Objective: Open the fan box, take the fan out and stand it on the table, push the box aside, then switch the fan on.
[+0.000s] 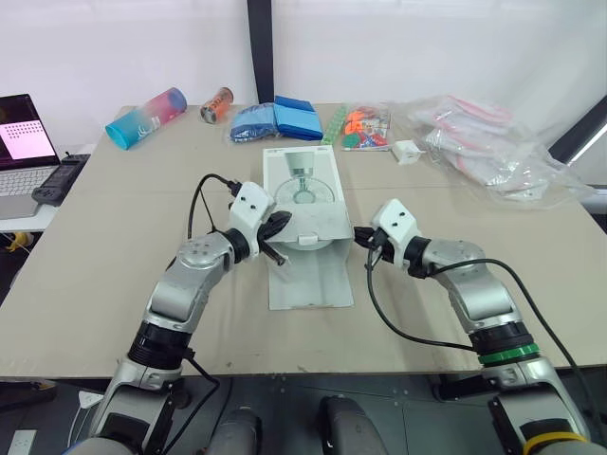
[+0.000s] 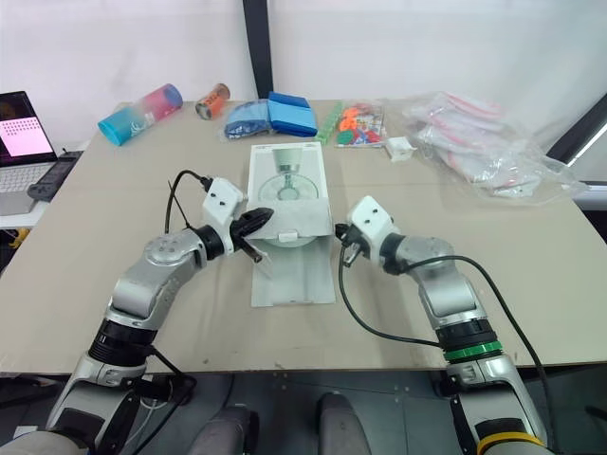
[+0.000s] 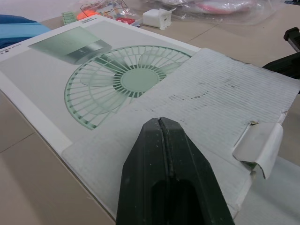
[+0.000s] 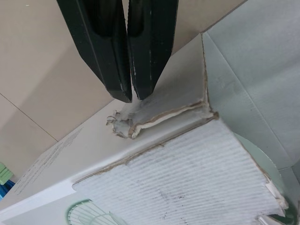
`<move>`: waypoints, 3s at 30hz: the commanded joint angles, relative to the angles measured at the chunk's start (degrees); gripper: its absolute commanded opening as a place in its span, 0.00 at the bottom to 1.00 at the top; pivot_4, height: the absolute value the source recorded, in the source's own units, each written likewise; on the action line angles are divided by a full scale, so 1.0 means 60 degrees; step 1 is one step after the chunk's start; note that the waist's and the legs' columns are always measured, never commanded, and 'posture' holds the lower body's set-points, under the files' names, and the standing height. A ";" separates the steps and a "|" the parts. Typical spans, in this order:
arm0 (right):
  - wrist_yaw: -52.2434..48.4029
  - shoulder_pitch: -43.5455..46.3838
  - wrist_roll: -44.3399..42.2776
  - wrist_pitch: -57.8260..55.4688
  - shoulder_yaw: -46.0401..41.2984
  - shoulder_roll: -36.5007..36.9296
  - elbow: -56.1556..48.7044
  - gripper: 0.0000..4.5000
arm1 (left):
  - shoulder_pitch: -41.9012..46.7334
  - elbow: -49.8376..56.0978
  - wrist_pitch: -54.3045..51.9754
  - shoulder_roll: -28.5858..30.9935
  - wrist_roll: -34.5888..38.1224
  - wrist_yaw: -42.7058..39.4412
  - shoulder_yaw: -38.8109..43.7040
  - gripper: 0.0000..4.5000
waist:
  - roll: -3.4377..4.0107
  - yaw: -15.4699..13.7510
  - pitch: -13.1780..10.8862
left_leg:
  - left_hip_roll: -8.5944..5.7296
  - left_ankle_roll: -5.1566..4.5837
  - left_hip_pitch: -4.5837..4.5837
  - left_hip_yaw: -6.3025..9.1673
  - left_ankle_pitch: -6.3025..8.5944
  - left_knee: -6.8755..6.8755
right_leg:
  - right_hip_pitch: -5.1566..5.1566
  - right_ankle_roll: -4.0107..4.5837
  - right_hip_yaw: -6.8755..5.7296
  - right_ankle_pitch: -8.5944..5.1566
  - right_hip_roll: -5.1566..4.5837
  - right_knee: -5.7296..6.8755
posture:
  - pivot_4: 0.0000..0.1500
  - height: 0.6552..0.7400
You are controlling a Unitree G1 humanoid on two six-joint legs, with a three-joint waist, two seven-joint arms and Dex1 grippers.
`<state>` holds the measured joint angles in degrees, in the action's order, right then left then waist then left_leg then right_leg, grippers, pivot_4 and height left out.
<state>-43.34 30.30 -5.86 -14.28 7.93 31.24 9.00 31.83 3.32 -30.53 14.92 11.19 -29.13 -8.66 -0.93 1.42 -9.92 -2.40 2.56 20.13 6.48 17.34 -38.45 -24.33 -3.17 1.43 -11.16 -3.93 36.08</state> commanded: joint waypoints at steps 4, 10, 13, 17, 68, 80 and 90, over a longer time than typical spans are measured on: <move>0.0041 0.0054 -0.0044 0.0270 -0.0269 -0.0068 -0.0193 0.03 | -0.0119 0.0126 -0.0186 -0.0072 -0.0080 -0.0004 -0.0171 0.00 | 0.0000 0.0000 0.0000 | 0.0000 0.0000 0.0000 -0.0001 0.0000 0.0000 | 0.0000 0.0001 0.0001 0.0000 0.0000 0.0000 | 1.00 1.00; 0.0114 -0.0021 -0.0075 0.0230 -0.0325 -0.0108 -0.0260 0.03 | -0.0102 0.0103 -0.0204 -0.0080 -0.0078 -0.0026 -0.0167 0.00 | 0.0000 0.0000 0.0000 | 0.0000 0.0000 0.0000 -0.0001 0.0000 0.0000 | 0.0000 0.0001 0.0001 0.0001 0.0000 0.0000 | 1.00 1.00; 0.0100 -0.0074 -0.0075 0.0180 -0.0365 -0.0127 -0.0329 0.03 | -0.0109 0.0084 -0.0279 -0.0247 0.0123 0.0028 -0.0006 0.00 | 0.0000 -0.0002 0.0000 | 0.0000 0.0000 0.0000 -0.0001 0.0000 0.0000 | 0.0000 0.0001 0.0001 0.0001 0.0000 0.0000 | 1.00 1.00; 0.0071 -0.0089 -0.0083 0.0121 -0.0415 -0.0129 -0.0387 0.03 | -0.0113 0.0081 -0.0363 -0.0350 0.0171 0.0041 0.0067 0.00 | 0.0000 -0.0002 0.0000 | 0.0000 -0.0001 0.0001 -0.0001 0.0000 0.0000 | 0.0000 0.0001 0.0001 0.0001 0.0000 0.0000 | 1.00 1.00; -0.0781 0.0556 -0.0826 -0.1127 -0.0194 -0.0232 -0.1104 0.03 | -0.0308 0.0433 -0.0388 -0.0065 0.0084 -0.0265 0.0059 0.00 | 0.0011 -0.0004 0.0008 | 0.0002 -0.0032 -0.0001 -0.0002 0.0017 -0.0003 | -0.0001 -0.0001 0.0006 0.0006 0.0004 0.0003 | 1.00 1.00; -0.0714 0.0477 -0.0685 -0.1116 -0.0128 -0.0346 -0.0957 0.03 | -0.0278 0.0926 0.0402 0.0058 0.0589 -0.0994 0.0248 0.00 | 0.0012 -0.0005 0.0008 | 0.0002 -0.0029 -0.0002 -0.0001 0.0016 -0.0004 | 0.0001 0.0000 0.0006 0.0007 0.0004 0.0003 | 1.00 1.00; -0.0565 0.0475 -0.0648 -0.1139 -0.0115 -0.0431 -0.1086 0.03 | -0.0497 0.1774 0.0112 0.0527 0.0281 -0.1731 -0.1175 0.00 | 0.0012 -0.0003 0.0008 | 0.0003 -0.0032 -0.0002 -0.0003 0.0016 -0.0003 | 0.0001 0.0002 0.0006 0.0008 0.0006 0.0002 | 1.00 1.00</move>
<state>-47.21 33.41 -10.40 -20.66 7.02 28.64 2.94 29.14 11.99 -29.33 17.11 14.23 -39.31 -14.39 -0.86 1.40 -9.87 -2.39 2.37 20.12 6.46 17.44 -38.46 -24.32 -3.16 1.47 -11.11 -3.89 36.09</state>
